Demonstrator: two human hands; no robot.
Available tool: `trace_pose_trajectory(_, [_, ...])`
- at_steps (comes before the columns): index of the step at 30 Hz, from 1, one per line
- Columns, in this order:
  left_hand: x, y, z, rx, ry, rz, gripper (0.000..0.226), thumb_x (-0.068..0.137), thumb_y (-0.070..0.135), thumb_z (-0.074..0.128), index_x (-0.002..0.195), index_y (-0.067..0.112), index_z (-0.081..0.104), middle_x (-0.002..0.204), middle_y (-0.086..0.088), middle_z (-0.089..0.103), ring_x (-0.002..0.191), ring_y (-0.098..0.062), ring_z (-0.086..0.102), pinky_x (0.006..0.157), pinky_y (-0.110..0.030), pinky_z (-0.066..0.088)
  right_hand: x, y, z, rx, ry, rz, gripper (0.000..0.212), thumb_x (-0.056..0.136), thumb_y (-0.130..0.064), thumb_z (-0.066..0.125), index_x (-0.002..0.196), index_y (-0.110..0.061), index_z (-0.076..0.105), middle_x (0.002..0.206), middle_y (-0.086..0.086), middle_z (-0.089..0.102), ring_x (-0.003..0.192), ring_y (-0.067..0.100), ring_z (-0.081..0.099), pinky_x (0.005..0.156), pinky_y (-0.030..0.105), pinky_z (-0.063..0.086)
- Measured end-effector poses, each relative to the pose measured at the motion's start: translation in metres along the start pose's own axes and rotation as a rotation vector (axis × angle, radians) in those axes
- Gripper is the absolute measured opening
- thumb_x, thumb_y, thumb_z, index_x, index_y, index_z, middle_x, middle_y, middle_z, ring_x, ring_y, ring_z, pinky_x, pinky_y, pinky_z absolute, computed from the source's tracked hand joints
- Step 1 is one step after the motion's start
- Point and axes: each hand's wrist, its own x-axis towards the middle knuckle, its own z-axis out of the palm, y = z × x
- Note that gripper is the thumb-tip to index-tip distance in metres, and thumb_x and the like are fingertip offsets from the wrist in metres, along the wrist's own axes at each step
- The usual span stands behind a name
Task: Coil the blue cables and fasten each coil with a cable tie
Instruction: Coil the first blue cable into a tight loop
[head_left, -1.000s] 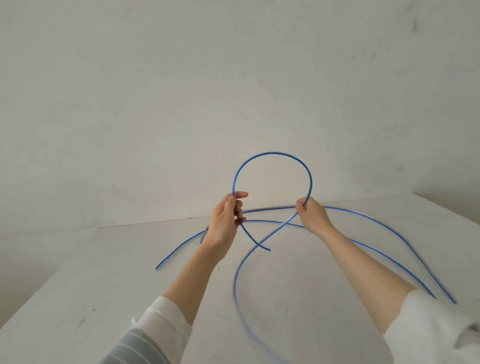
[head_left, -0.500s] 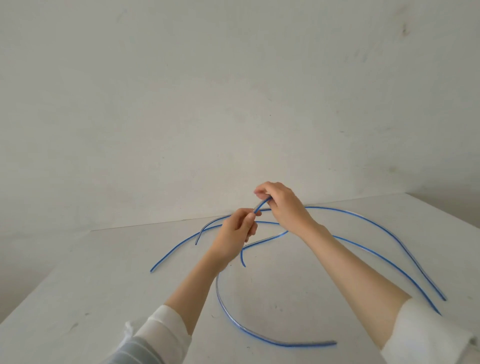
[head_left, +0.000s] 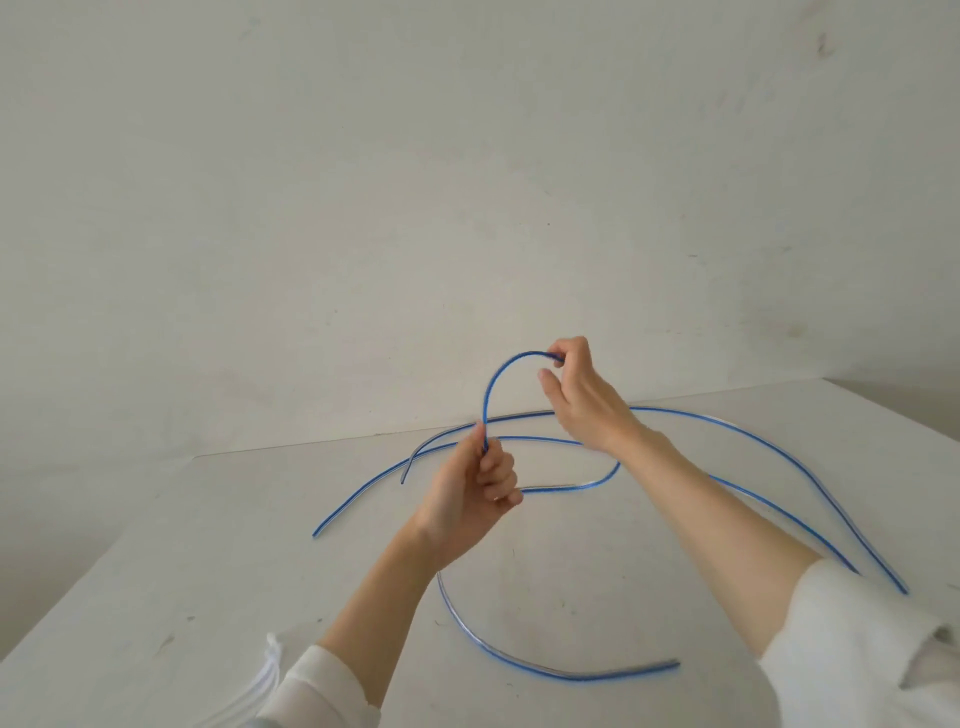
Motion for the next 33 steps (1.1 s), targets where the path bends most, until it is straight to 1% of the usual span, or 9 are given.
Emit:
trace_pose_trajectory(2, [0.002, 0.012, 0.008, -0.100, -0.038, 0.062, 0.038, 0.089, 0.042, 0.042, 0.060, 0.019, 0.047, 0.050, 0.007, 0.017, 0.045, -0.011, 0.018, 0.047, -0.020, 0.031, -0.012, 0.004, 0.011, -0.004, -0.036, 0.007, 0.012, 0.098, -0.021, 0.034, 0.109, -0.022, 0.034, 0.105, -0.005, 0.039, 0.082, 0.015, 0.050, 0.076, 0.035, 0.041])
trace_pose_trajectory(5, [0.005, 0.030, 0.015, -0.305, -0.007, 0.189, 0.029, 0.095, 0.034, 0.037, 0.079, 0.018, 0.055, 0.048, 0.006, 0.012, 0.042, -0.011, 0.015, 0.042, -0.019, 0.026, -0.026, 0.002, 0.023, 0.031, 0.041, -0.060, 0.029, 0.091, 0.008, 0.038, 0.110, -0.011, 0.048, 0.106, 0.004, 0.044, 0.087, -0.005, 0.046, 0.081, 0.009, 0.038])
trace_pose_trajectory(7, [0.011, 0.040, 0.017, -0.321, 0.055, 0.276, 0.028, 0.098, 0.032, 0.035, 0.084, 0.017, 0.053, 0.048, 0.007, 0.018, 0.041, -0.008, 0.021, 0.042, -0.017, 0.029, -0.033, -0.007, 0.030, 0.111, 0.105, -0.056, 0.030, 0.086, 0.015, 0.043, 0.105, -0.002, 0.058, 0.100, 0.012, 0.053, 0.080, -0.007, 0.050, 0.078, 0.002, 0.035])
trace_pose_trajectory(11, [0.020, 0.046, 0.020, -0.252, 0.163, 0.399, 0.025, 0.100, 0.022, 0.035, 0.087, 0.014, 0.055, 0.061, 0.008, 0.047, 0.050, -0.007, 0.046, 0.056, -0.017, 0.046, -0.046, -0.033, 0.045, 0.241, 0.172, 0.098, 0.016, 0.088, 0.003, 0.052, 0.095, -0.001, 0.065, 0.091, 0.012, 0.064, 0.080, 0.019, 0.057, 0.073, 0.018, 0.040])
trace_pose_trajectory(14, [0.024, 0.048, 0.015, -0.218, 0.232, 0.454, 0.027, 0.101, 0.017, 0.033, 0.090, 0.012, 0.057, 0.069, 0.007, 0.054, 0.055, -0.005, 0.051, 0.059, -0.014, 0.047, -0.057, -0.046, 0.051, 0.267, 0.195, 0.207, 0.010, 0.090, -0.006, 0.056, 0.090, -0.003, 0.065, 0.084, 0.010, 0.063, 0.074, 0.020, 0.053, 0.066, 0.023, 0.037])
trace_pose_trajectory(18, [0.023, 0.050, 0.006, -0.171, 0.320, 0.515, 0.027, 0.101, 0.018, 0.031, 0.096, 0.013, 0.058, 0.079, 0.004, 0.059, 0.058, -0.003, 0.056, 0.061, -0.012, 0.048, -0.075, -0.060, 0.057, 0.261, 0.096, 0.190, 0.018, 0.092, -0.006, 0.050, 0.105, -0.006, 0.062, 0.093, 0.007, 0.060, 0.078, 0.019, 0.053, 0.069, 0.021, 0.041])
trace_pose_trajectory(23, [0.023, 0.057, -0.007, -0.094, 0.393, 0.584, 0.028, 0.102, 0.022, 0.028, 0.113, 0.019, 0.054, 0.113, 0.009, 0.062, 0.104, 0.000, 0.059, 0.088, -0.018, 0.047, -0.088, -0.066, 0.051, 0.152, -0.001, 0.214, 0.014, 0.095, -0.017, 0.047, 0.103, -0.012, 0.058, 0.084, 0.007, 0.066, 0.076, 0.024, 0.058, 0.069, 0.040, 0.049])
trace_pose_trajectory(28, [0.027, 0.047, -0.014, 0.180, 0.490, 0.644, 0.028, 0.100, 0.011, 0.035, 0.104, 0.025, 0.059, 0.120, 0.010, 0.060, 0.115, -0.001, 0.055, 0.089, -0.018, 0.043, -0.086, -0.074, 0.058, -0.018, 0.004, 0.174, 0.028, 0.088, 0.007, 0.045, 0.103, -0.009, 0.062, 0.102, 0.004, 0.059, 0.095, 0.017, 0.055, 0.059, 0.020, 0.037])
trace_pose_trajectory(33, [0.024, 0.041, -0.018, 0.480, 0.395, 0.614, 0.028, 0.098, 0.004, 0.032, 0.100, 0.015, 0.058, 0.115, 0.009, 0.064, 0.110, -0.004, 0.059, 0.094, -0.019, 0.047, -0.073, -0.063, 0.051, -0.091, 0.005, 0.145, 0.042, 0.078, 0.017, 0.041, 0.104, -0.005, 0.066, 0.097, 0.012, 0.064, 0.095, 0.027, 0.052, 0.077, 0.033, 0.042])
